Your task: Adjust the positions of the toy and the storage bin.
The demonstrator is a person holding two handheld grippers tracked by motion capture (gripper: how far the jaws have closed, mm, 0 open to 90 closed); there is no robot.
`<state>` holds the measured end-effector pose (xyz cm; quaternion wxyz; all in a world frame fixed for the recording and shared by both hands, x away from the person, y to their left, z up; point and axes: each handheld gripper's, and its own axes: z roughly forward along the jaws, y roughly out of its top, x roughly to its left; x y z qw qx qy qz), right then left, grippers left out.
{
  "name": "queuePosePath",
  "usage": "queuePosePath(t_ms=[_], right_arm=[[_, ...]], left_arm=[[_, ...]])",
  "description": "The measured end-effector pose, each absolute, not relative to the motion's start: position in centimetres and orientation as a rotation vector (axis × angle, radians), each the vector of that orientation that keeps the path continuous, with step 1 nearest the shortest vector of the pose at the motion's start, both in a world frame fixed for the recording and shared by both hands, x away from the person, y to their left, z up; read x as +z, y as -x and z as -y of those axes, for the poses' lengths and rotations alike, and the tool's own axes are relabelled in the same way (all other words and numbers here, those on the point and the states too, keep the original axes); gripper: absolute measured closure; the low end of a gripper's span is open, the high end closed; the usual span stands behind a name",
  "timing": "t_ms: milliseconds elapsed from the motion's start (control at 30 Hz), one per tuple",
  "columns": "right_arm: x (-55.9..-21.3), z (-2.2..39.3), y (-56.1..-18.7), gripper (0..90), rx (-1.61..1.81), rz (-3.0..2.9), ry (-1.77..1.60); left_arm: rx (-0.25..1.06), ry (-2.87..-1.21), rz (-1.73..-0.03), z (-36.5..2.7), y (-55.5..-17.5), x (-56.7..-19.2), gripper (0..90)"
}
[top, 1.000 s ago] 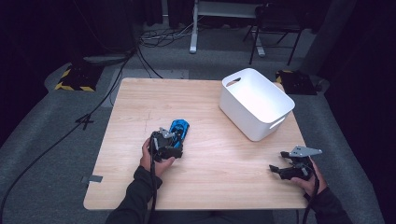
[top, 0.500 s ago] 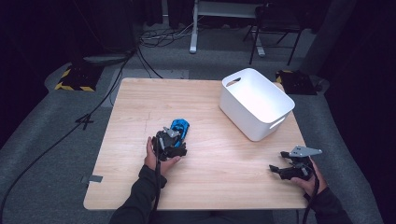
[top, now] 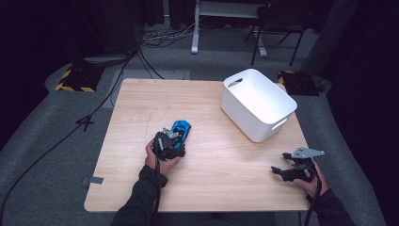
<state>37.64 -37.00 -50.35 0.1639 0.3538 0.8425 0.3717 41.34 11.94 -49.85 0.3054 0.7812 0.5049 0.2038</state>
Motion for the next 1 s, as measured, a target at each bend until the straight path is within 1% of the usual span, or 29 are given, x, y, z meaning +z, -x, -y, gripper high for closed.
queuePosePath(t_ms=[233,300,467,500,533,600,633,667,733,767,800,900,933,1000], right_arm=[[-50.3,37.0,-37.6,15.1,1.056,-2.400,-1.015],[-50.2,37.1,-37.7,17.8,1.051,-2.350,-1.044],[-49.7,37.3,-38.2,17.0,1.060,-2.348,-1.047],[-48.9,37.2,-38.5,18.6,1.050,-2.307,-1.051],[-48.9,37.2,-38.5,18.6,1.050,-2.307,-1.051],[-47.0,37.2,-39.1,18.4,1.084,-2.252,-1.050],[-47.0,37.2,-39.1,18.4,1.084,-2.252,-1.050],[-45.7,37.0,-39.7,18.6,1.074,-2.212,-1.060],[-45.0,36.9,-40.1,18.5,1.068,-2.184,-1.064],[-43.7,36.8,-40.6,19.2,1.075,-2.136,-1.073],[-43.7,36.8,-40.6,19.2,1.075,-2.136,-1.073],[-41.9,36.4,-41.5,19.8,1.073,-2.089,-1.062],[-40.8,36.2,-42.1,19.8,1.081,-2.067,-1.050],[-40.2,36.2,-42.3,20.0,1.091,-2.062,-1.044]], left_arm=[[0.520,-2.118,-1.269,-13.4,-41.0,-49.7,23.8],[0.508,-2.132,-1.248,-14.0,-40.8,-49.7,23.9],[0.515,-2.163,-1.190,-15.6,-39.7,-49.7,24.0],[0.495,-2.170,-1.175,-16.2,-39.2,-49.7,24.0],[0.495,-2.170,-1.175,-16.2,-39.2,-49.7,24.0],[0.492,-2.178,-1.167,-17.0,-38.5,-49.6,24.0],[0.492,-2.178,-1.167,-17.0,-38.5,-49.6,24.0],[0.477,-2.174,-1.159,-17.5,-38.0,-49.7,24.0],[0.481,-2.177,-1.158,-17.7,-37.7,-49.7,24.0],[0.472,-2.180,-1.161,-18.2,-37.1,-49.7,24.0],[0.472,-2.180,-1.161,-18.2,-37.1,-49.7,24.0],[0.469,-2.184,-1.146,-19.0,-36.5,-49.7,24.0],[0.466,-2.182,-1.137,-19.3,-36.1,-49.7,24.0],[0.465,-2.178,-1.136,-19.5,-35.9,-49.8,24.0]])
